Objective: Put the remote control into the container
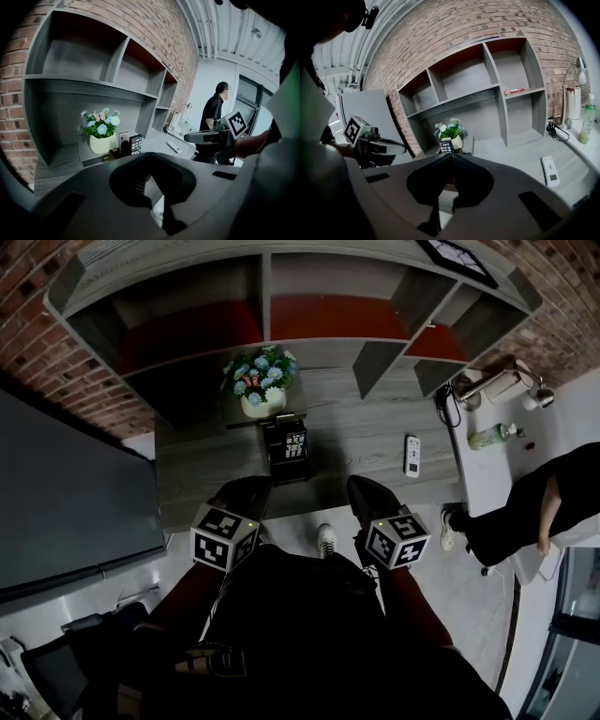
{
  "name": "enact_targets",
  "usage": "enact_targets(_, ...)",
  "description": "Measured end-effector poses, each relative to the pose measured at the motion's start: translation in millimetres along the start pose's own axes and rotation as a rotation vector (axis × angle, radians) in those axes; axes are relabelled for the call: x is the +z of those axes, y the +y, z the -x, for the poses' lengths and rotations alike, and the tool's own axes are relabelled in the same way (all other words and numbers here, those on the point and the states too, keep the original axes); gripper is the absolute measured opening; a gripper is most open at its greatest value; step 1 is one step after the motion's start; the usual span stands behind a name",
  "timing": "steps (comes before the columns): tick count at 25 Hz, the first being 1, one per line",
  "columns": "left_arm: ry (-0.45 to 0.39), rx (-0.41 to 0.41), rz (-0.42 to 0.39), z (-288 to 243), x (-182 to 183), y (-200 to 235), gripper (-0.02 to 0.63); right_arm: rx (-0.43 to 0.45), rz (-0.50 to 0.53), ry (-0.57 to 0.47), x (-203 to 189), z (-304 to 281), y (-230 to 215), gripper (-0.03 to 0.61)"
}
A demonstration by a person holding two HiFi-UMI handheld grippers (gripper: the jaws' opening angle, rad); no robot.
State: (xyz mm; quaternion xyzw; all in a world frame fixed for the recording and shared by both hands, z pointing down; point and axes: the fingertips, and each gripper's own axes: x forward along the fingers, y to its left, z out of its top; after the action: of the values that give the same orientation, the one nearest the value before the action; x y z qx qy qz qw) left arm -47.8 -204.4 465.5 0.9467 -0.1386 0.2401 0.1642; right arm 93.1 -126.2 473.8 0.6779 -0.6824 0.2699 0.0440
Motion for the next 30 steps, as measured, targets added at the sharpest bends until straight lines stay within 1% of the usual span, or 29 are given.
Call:
enact_targets(4,0.013,-0.031,-0.018,-11.7,7.6,-16.3,0.006,-0.044,-0.016,-0.007,-2.3,10.0,-16.3,0.008)
enact_targets(8,0.039,-0.046,-0.046,-24.9,5.1,-27.4,0.006,-0.073,-0.029,-0.003,-8.7,19.1,-32.4,0.008)
enact_targets(11,0.023,-0.057,-0.040,-31.9,11.3,-36.9,0.006,-0.079,-0.035,0.004,-12.9,24.2,-42.2,0.008)
enact_targets(14,0.003,-0.037,-0.019,-40.0,20.5,-43.2,0.006,-0.085,-0.040,0.012,-16.5,29.5,-53.1,0.008)
enact_targets(17,0.035,-0.006,-0.008,-52.1,15.6,-45.0,0.006,-0.106,-0.043,0.010,-20.9,36.3,-69.1,0.008)
enact_targets(20,0.055,0.002,0.012,-60.5,11.8,-50.6,0.006,-0.152,-0.046,0.016,-29.3,41.0,-95.1,0.009)
enact_targets(25,0.079,0.011,0.015,-73.2,3.2,-61.4,0.006,-0.242,-0.021,0.060,-45.6,43.9,-144.8,0.009)
enact_targets(28,0.089,0.027,0.024,-83.5,-3.1,-64.7,0.006,-0.282,-0.014,0.060,-48.5,46.9,-170.9,0.009)
enact_targets(30,0.088,0.042,0.038,-91.7,-4.8,-67.7,0.006,-0.335,0.004,0.091,-58.5,48.1,-194.5,0.011)
